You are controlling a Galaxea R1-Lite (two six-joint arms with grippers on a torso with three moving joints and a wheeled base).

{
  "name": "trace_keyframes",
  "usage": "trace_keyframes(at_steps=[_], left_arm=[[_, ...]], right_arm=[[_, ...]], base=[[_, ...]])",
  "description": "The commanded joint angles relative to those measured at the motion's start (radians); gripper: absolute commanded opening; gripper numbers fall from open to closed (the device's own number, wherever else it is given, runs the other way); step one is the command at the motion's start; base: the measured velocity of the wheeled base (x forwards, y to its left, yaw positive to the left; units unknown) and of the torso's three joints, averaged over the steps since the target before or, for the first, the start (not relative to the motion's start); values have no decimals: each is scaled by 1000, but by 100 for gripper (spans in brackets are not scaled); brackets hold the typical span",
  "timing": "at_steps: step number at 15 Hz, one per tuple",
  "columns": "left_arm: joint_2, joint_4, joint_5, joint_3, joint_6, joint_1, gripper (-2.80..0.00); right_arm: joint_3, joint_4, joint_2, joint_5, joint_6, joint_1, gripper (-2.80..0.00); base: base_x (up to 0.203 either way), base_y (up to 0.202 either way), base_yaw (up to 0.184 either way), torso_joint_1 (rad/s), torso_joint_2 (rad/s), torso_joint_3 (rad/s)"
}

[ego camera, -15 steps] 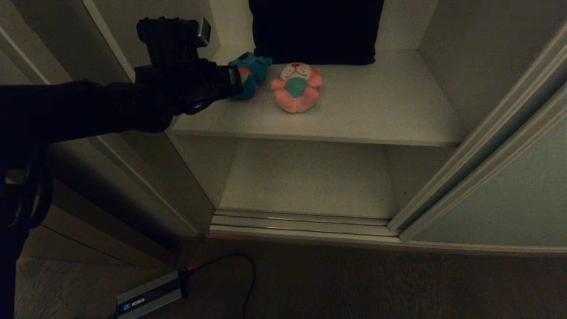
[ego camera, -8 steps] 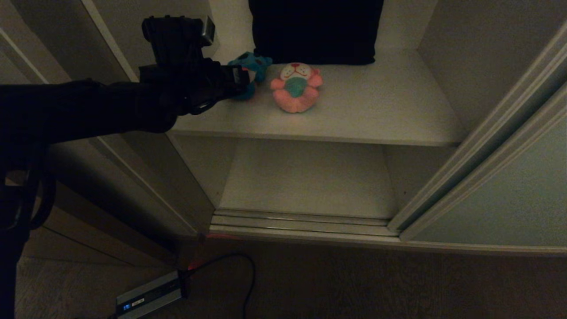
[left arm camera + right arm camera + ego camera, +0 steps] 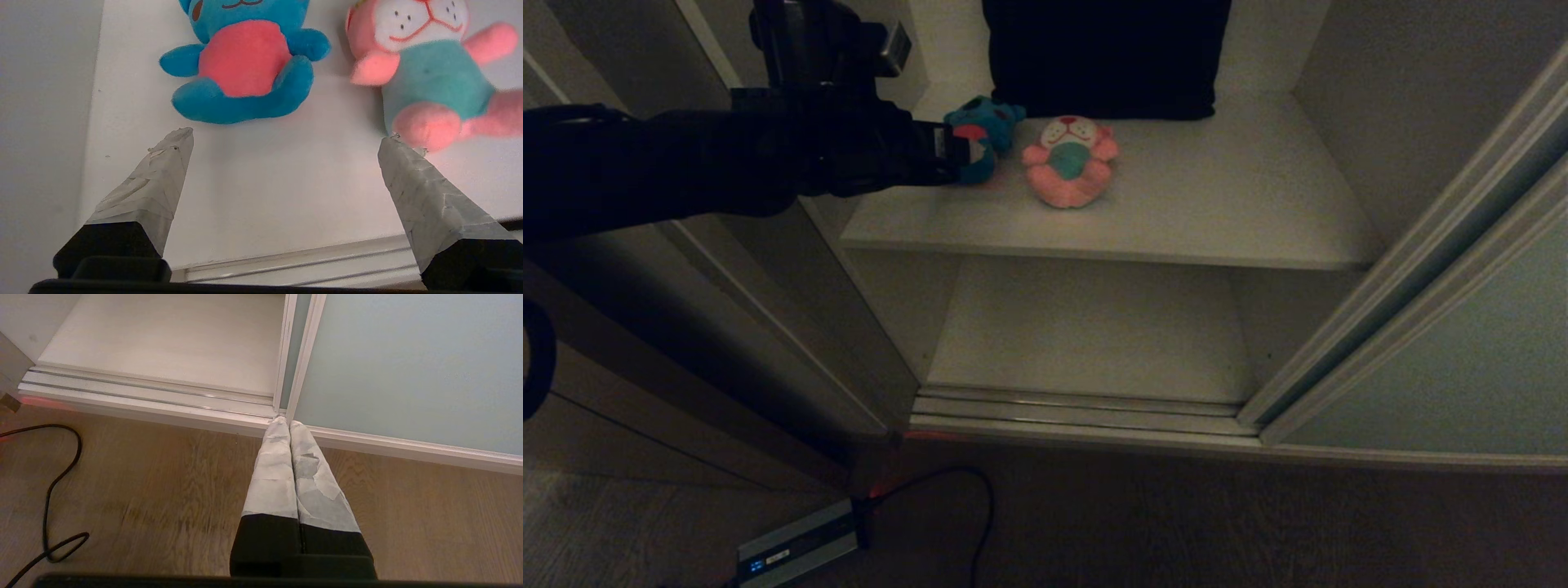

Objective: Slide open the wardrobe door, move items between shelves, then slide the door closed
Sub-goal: Place the blue doll on the lower shelf

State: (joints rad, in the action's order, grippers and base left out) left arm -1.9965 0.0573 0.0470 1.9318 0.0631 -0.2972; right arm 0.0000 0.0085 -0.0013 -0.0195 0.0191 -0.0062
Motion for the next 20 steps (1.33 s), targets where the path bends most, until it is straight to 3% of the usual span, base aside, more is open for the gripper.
trace_keyframes(at_steps=[1,14,20], left_arm=[[12,-7,-1,0,14,1,0],[-11,-50,-31,-1,3,-4,0],[-21,-27,-44,1,-2,-8,0]], right_arm=[[3,0,0,0,1,0,-280],[5,-1,0,0,1,0,-280],[5,-1,0,0,-1,0,-280]], base=[[0,0,0,0,0,0],[0,0,0,0,0,0],[171,0,1,4,5,3]])
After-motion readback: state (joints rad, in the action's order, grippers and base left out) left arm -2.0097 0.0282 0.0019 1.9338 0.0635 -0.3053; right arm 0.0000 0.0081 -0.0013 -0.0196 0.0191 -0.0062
